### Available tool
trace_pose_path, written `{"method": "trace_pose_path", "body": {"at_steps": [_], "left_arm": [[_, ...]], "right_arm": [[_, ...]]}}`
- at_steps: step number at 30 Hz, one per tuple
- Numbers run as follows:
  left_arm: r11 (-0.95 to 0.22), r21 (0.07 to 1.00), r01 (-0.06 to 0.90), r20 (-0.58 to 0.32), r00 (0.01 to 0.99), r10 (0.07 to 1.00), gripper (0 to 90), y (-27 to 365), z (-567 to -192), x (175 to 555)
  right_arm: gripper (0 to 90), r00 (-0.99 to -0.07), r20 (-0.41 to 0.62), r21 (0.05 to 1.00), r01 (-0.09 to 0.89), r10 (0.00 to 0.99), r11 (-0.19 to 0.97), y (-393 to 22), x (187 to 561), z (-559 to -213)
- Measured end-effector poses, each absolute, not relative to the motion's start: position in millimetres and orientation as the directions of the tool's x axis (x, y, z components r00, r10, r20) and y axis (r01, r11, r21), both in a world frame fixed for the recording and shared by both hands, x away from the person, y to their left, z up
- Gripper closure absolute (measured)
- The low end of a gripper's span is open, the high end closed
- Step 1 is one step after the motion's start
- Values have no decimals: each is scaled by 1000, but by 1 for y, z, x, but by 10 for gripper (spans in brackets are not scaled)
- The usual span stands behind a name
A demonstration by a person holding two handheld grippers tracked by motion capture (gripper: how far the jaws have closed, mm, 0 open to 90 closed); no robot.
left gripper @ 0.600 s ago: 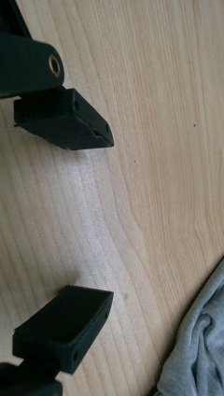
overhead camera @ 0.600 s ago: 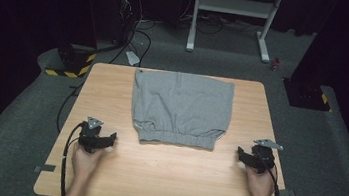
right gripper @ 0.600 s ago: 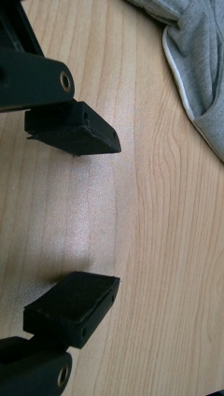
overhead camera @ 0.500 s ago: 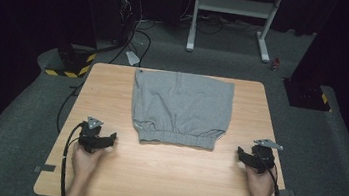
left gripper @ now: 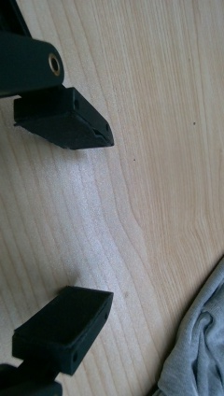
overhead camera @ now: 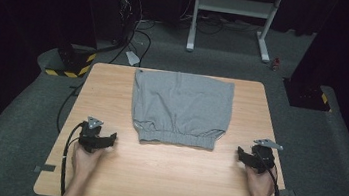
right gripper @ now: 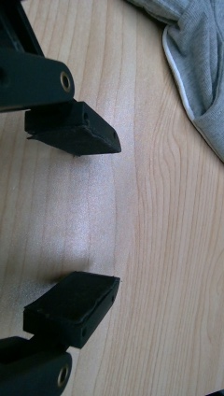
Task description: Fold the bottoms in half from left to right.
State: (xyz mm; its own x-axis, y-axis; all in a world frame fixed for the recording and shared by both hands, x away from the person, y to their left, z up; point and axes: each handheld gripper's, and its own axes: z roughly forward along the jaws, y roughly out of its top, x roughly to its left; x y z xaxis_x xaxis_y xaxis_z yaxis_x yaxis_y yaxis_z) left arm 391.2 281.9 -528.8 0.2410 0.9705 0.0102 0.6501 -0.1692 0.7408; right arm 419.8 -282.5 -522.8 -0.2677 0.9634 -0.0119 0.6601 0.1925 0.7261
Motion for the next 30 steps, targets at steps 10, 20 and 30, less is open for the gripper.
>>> {"method": "trace_pose_path", "body": {"at_steps": [10,20,30], "left_arm": [[-157,740,654,8,225,974,213,280,-529,392],[-147,758,635,-8,235,972,224,278,-526,390],[-110,786,609,-84,281,956,257,269,-520,393]], "right_arm": [[325,-271,-12,725,661,963,195,-282,418,-522],[398,-262,7,743,647,965,171,-283,414,-522],[552,-304,26,773,610,952,174,-280,410,-515]]}}
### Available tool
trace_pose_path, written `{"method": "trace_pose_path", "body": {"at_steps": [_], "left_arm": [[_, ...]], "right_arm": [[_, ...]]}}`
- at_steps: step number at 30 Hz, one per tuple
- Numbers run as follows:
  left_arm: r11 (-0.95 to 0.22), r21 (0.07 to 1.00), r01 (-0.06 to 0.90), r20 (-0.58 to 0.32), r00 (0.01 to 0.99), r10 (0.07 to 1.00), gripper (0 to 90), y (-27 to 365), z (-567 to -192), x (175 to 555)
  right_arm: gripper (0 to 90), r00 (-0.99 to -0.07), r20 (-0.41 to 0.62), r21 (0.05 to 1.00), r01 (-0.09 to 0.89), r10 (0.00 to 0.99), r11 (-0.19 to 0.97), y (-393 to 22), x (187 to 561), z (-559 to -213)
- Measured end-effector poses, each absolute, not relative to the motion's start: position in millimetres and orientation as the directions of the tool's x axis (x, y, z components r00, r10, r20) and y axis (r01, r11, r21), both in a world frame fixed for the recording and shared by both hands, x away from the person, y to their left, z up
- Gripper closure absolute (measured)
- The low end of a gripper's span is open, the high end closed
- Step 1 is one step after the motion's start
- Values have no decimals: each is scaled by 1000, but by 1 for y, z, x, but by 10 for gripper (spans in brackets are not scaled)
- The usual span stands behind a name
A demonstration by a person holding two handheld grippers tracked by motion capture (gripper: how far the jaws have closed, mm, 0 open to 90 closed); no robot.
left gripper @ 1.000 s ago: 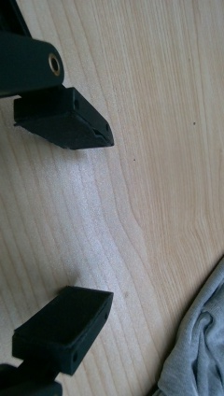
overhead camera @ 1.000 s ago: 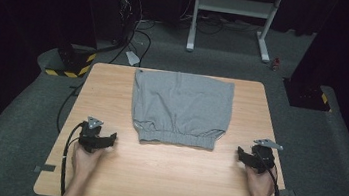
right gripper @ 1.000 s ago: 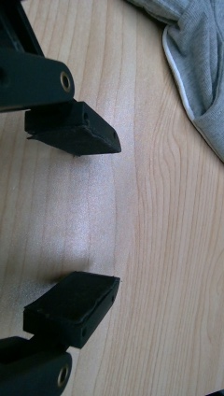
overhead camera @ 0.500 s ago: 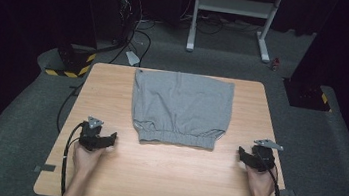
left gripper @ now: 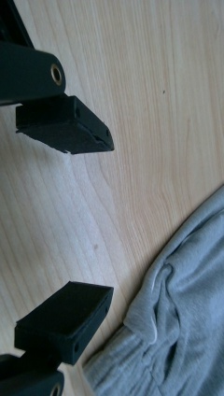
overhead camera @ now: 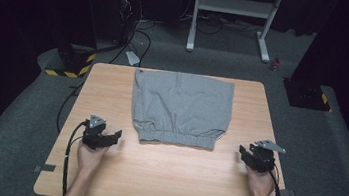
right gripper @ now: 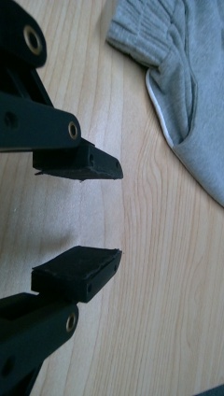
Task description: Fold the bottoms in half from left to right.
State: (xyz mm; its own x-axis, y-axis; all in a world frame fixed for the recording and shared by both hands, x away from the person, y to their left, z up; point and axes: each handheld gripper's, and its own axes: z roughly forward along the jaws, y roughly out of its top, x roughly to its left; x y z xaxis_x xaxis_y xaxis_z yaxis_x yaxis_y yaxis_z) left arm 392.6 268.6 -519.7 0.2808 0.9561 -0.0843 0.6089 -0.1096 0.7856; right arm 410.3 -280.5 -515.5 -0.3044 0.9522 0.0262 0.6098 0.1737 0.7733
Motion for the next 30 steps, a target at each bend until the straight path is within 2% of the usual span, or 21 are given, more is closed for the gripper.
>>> {"method": "trace_pose_path", "body": {"at_steps": [20,30], "left_arm": [[-163,789,592,-112,400,909,363,243,-509,402],[-188,790,583,-104,431,896,349,224,-503,408]], "right_arm": [[600,-346,88,793,591,934,144,-274,413,-514],[592,-386,114,800,582,915,146,-262,420,-506]]}}
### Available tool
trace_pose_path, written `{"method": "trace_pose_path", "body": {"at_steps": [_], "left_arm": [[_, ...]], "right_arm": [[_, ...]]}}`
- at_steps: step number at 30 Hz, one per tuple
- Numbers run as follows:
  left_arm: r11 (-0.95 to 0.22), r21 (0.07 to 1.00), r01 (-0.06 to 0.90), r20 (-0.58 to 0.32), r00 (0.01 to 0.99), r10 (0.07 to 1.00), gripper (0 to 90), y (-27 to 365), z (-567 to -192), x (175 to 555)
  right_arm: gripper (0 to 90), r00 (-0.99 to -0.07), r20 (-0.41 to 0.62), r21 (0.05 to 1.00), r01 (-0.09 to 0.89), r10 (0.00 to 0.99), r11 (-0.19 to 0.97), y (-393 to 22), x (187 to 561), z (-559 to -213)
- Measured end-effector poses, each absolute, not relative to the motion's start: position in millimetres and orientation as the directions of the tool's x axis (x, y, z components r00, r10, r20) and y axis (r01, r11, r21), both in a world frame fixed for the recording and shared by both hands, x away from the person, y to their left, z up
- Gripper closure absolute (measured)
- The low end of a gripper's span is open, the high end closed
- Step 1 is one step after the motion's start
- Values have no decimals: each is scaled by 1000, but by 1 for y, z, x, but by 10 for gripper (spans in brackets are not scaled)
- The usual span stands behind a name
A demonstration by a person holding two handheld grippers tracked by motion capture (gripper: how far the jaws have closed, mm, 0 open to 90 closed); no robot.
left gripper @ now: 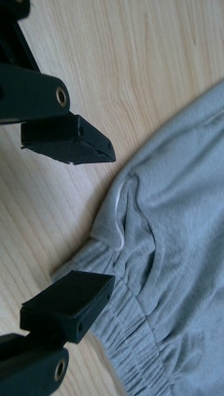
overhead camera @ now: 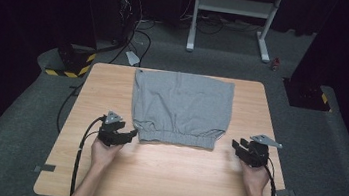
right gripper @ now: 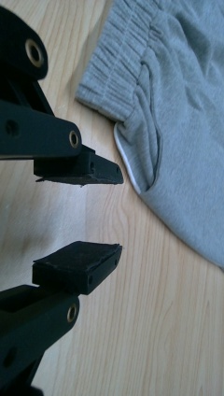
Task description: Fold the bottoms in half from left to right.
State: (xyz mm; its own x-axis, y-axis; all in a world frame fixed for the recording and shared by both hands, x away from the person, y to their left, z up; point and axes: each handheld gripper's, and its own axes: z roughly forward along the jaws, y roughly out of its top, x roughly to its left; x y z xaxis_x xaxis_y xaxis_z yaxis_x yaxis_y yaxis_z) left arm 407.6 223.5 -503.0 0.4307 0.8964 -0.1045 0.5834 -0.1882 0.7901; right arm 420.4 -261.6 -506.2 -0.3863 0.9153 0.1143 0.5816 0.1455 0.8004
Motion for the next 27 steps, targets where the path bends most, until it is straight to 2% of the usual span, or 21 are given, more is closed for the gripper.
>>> {"method": "trace_pose_path", "body": {"at_steps": [5,7,13,27], "left_arm": [[-191,802,566,-117,462,879,360,209,-498,412],[-225,793,566,-96,480,872,361,197,-497,417],[-229,792,566,-93,483,871,376,180,-499,426],[-251,762,597,-86,477,875,383,171,-514,436]], "right_arm": [[589,-409,124,794,588,904,157,-251,424,-506],[589,-431,132,796,583,893,164,-245,426,-505],[588,-480,133,795,574,867,196,-228,431,-505],[562,-527,122,793,562,841,237,-188,442,-503]]}}
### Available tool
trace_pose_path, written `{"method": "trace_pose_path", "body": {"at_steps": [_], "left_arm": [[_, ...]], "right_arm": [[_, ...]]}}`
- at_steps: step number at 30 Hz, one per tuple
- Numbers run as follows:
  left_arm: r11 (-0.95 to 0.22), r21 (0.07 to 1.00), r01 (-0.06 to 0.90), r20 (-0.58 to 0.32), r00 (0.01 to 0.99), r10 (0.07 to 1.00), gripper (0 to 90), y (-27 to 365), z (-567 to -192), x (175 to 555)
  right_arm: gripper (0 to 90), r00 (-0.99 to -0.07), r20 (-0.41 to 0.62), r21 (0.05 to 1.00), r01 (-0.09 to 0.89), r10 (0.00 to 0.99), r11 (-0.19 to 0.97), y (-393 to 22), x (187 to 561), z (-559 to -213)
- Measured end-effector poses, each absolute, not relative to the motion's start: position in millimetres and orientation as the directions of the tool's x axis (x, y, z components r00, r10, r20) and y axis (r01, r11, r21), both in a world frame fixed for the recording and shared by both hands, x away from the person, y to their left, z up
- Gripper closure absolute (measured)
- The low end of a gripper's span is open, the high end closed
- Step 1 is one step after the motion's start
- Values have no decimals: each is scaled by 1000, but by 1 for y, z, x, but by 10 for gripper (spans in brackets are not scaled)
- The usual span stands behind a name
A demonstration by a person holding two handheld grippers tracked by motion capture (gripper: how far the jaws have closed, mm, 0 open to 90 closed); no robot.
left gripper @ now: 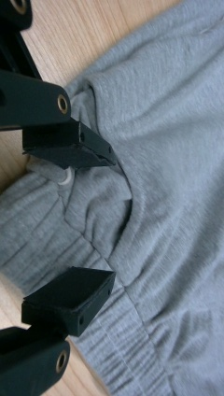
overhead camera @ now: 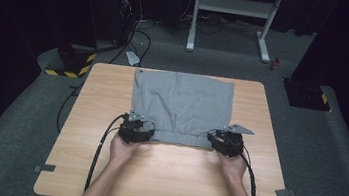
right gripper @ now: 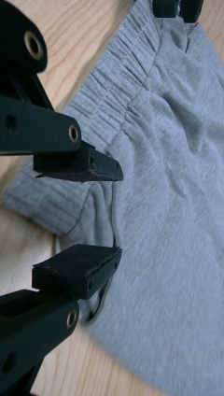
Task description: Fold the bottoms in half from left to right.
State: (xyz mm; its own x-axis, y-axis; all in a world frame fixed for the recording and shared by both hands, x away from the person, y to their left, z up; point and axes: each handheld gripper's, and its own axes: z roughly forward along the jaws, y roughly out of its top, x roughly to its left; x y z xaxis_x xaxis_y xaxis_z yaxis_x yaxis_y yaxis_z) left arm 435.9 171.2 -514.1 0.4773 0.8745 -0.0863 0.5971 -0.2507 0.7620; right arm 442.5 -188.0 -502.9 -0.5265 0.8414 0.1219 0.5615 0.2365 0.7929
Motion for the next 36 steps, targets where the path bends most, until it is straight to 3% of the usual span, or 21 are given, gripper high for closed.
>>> {"method": "trace_pose_path", "body": {"at_steps": [3,9,15,36], "left_arm": [[-290,756,586,-41,486,873,383,169,-515,435],[-303,742,598,-35,485,874,384,166,-520,437],[-318,734,600,-23,491,871,384,166,-520,436],[-347,722,598,-29,528,849,384,166,-518,416]], "right_arm": [[552,-524,116,778,576,844,251,-181,446,-508],[550,-516,96,754,596,851,276,-177,450,-513],[544,-545,7,730,576,839,368,-172,449,-517],[540,-571,11,716,577,821,392,-178,424,-515]]}}
